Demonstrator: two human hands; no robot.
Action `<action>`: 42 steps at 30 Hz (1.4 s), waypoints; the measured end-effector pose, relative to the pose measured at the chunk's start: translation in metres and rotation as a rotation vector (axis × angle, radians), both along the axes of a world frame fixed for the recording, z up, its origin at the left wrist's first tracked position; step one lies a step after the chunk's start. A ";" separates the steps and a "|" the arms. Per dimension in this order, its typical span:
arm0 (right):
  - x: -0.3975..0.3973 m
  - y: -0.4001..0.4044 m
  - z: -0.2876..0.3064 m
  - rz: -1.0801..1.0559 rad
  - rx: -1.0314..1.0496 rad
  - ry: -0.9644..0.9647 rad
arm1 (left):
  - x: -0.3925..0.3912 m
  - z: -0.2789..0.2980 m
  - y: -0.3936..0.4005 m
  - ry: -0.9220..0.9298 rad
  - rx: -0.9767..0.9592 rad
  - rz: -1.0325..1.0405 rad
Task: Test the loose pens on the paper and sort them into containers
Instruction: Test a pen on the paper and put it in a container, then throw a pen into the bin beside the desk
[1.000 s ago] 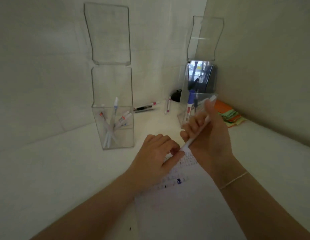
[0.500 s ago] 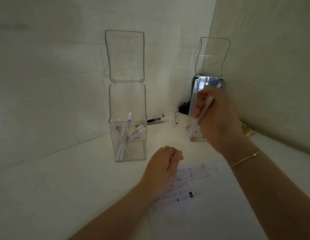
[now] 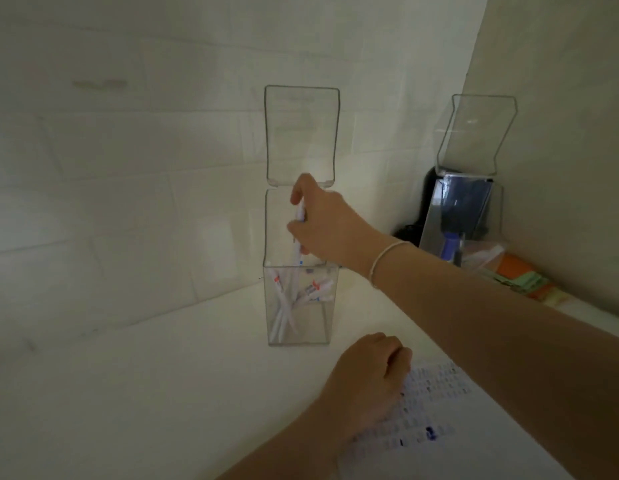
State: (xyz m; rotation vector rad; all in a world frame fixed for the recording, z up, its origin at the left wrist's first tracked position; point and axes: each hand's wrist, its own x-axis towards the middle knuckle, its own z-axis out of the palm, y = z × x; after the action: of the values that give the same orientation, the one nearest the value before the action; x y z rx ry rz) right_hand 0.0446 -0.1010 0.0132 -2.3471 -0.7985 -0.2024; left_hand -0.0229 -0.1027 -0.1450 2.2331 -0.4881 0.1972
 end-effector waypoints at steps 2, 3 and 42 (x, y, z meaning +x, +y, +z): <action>-0.001 0.002 -0.006 0.005 -0.179 -0.022 | 0.000 0.002 0.001 0.035 -0.067 0.010; -0.002 0.003 -0.004 -0.005 -0.245 -0.034 | 0.000 0.003 0.002 0.055 -0.106 0.022; 0.094 -0.060 -0.077 -0.368 -0.318 -0.217 | 0.008 0.005 0.008 0.211 -0.428 0.139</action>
State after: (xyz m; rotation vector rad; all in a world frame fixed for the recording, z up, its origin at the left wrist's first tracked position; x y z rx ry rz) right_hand 0.1386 -0.1614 -0.0638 -2.7996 -0.5172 -0.5278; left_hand -0.0153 -0.0947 -0.1396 1.8407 -0.1563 0.1220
